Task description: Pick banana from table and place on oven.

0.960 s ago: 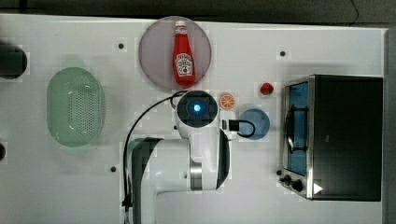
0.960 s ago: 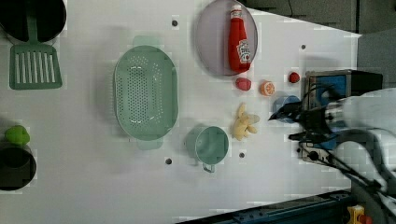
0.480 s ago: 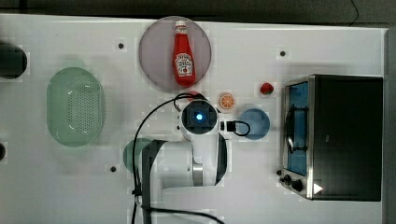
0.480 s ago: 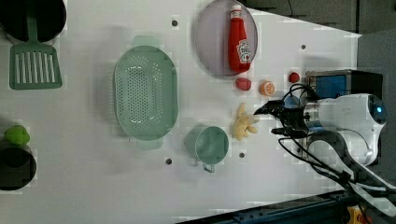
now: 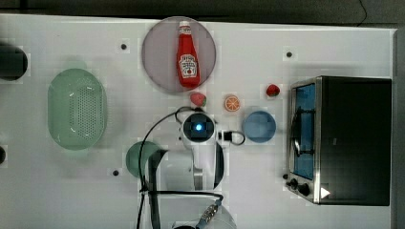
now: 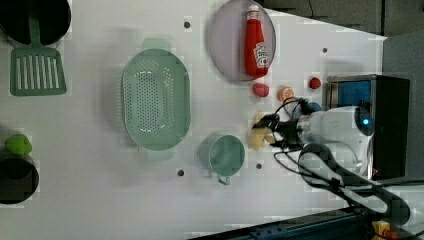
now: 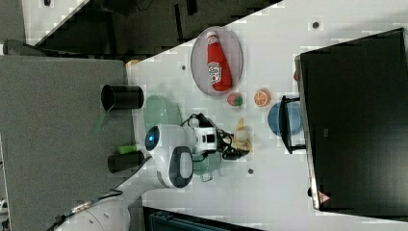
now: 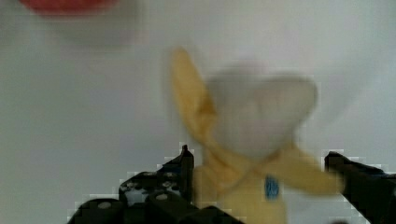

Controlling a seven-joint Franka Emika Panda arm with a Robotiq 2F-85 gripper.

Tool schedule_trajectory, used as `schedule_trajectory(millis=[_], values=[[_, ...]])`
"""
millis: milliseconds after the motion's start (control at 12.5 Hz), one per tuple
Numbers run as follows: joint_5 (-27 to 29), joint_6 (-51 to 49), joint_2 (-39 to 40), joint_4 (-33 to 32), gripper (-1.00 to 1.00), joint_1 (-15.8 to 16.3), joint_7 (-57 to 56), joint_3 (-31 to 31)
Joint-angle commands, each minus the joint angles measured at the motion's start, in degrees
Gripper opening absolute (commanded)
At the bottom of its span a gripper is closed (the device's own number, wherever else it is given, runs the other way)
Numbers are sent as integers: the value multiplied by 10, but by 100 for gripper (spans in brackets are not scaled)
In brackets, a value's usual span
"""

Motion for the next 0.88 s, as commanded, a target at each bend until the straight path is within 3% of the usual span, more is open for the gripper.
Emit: schedule_trajectory(millis=[80, 480, 720, 880], values=[[4, 16, -18, 2, 70, -2, -4, 12], [6, 30, -18, 3, -48, -2, -3, 12], [9, 31, -40, 6, -50, -2, -3, 12], [9, 13, -95, 5, -50, -2, -3, 12]])
